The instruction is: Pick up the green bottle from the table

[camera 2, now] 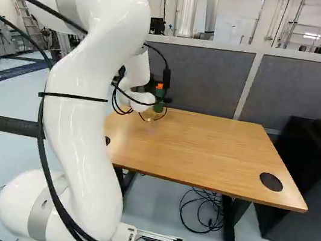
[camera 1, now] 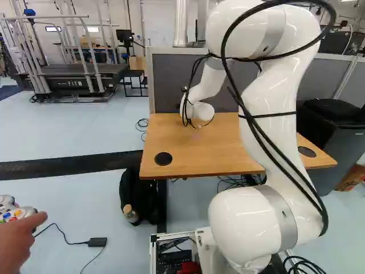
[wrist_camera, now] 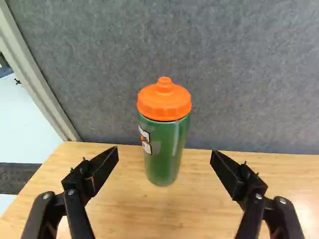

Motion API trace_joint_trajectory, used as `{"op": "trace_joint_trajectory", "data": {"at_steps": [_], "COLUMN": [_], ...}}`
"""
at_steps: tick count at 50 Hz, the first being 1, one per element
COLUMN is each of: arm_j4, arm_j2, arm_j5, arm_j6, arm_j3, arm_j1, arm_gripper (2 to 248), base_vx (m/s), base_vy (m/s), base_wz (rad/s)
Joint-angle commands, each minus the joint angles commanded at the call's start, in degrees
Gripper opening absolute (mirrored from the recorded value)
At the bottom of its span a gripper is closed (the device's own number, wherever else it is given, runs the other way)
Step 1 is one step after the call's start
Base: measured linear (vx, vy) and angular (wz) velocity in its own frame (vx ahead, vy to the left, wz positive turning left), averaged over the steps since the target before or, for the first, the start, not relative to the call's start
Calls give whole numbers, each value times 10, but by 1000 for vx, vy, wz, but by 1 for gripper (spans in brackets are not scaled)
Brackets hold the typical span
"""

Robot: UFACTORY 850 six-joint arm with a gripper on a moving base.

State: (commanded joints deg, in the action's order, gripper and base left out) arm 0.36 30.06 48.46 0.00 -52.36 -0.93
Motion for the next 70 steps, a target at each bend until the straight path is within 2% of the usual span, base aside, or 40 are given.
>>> {"op": "trace_joint_trajectory", "data": {"at_steps": [28,43,44,49,50,54,55,59,60,70], "arm_j4": [7,7,7,7,7,7,7,7,7,7], "arm_j2": [106,141,143,146,147,147,148,148,148,145], "arm_j5": [-33,-34,-34,-34,-34,-34,-34,-34,-34,-34], "arm_j6": [0,0,0,0,0,0,0,0,0,0], "arm_j3": [-105,-151,-153,-158,-159,-160,-160,-161,-161,-160], "arm_j1": [1,5,6,8,9,9,10,10,10,10], "arm_gripper": [247,247,223,223,185,185,147,147,116,115], "base_vx": [0,0,0,0,0,0,0,0,0,0], "base_vy": [0,0,0,0,0,0,0,0,0,0], "base_wz": [0,0,0,0,0,0,0,0,0,0]}}
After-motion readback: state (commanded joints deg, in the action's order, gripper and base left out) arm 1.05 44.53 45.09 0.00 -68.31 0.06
